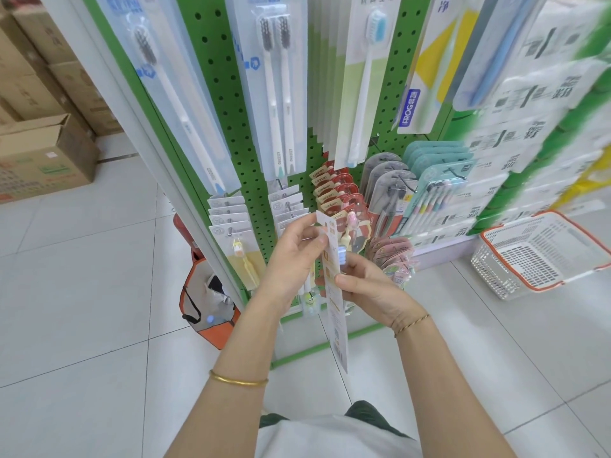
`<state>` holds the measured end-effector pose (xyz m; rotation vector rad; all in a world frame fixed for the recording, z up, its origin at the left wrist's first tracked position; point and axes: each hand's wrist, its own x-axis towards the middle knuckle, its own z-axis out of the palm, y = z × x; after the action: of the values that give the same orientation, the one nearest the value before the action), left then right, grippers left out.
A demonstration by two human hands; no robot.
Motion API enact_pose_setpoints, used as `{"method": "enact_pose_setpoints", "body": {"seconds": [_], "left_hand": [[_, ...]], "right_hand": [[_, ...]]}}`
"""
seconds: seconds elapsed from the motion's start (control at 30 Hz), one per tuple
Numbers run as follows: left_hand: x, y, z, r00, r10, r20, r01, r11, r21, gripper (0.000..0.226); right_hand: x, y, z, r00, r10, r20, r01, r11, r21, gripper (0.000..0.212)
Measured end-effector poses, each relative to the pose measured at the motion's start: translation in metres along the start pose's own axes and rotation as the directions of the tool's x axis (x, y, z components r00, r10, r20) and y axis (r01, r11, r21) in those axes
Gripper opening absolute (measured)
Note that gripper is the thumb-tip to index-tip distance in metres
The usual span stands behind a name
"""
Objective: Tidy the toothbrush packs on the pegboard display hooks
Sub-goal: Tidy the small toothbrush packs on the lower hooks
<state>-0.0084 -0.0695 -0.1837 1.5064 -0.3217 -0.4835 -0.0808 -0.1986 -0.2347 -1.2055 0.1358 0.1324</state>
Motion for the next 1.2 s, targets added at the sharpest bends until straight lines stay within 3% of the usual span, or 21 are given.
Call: {"method": "enact_pose_setpoints", "body": {"seconds": [0.13, 0.23, 0.4, 0.53, 0.77, 1.0, 1.2], "left_hand": [[0.001, -0.005, -0.004, 0.996, 0.021, -0.086, -0.017, 0.999, 0.049, 0.030], [0.000, -0.005, -0.008, 0.988, 0.031, -0.153, -0.024, 0.999, 0.047, 0.029], [0.001, -0.005, -0.015, 0.961, 0.040, -0.273, -0.026, 0.998, 0.056, 0.029], [0.000, -0.006, -0.022, 0.952, 0.035, -0.305, -0.014, 0.997, 0.072, 0.031], [-0.001, -0.007, -0.027, 0.945, 0.021, -0.325, 0.000, 0.998, 0.064, 0.030], [-0.002, -0.009, -0.030, 0.943, 0.007, -0.334, 0.014, 0.998, 0.063, 0.029], [-0.003, -0.010, -0.035, 0.942, 0.012, -0.334, 0.013, 0.997, 0.071, 0.031]], "right_hand": [[0.002, 0.003, -0.002, 0.997, 0.020, -0.077, -0.025, 0.998, -0.061, 0.080], [0.007, 0.007, -0.002, 0.981, 0.008, -0.193, -0.033, 0.991, -0.126, 0.082], [0.012, 0.007, 0.010, 0.935, -0.084, -0.346, -0.021, 0.957, -0.290, 0.052], [0.018, 0.010, 0.020, 0.887, -0.170, -0.430, -0.054, 0.885, -0.463, 0.054], [0.024, 0.016, 0.031, 0.843, -0.265, -0.467, -0.092, 0.786, -0.612, 0.056], [0.027, 0.033, 0.042, 0.732, -0.373, -0.571, -0.289, 0.588, -0.755, 0.066], [0.036, 0.041, 0.046, 0.709, -0.404, -0.578, -0.376, 0.476, -0.795, 0.063]]}}
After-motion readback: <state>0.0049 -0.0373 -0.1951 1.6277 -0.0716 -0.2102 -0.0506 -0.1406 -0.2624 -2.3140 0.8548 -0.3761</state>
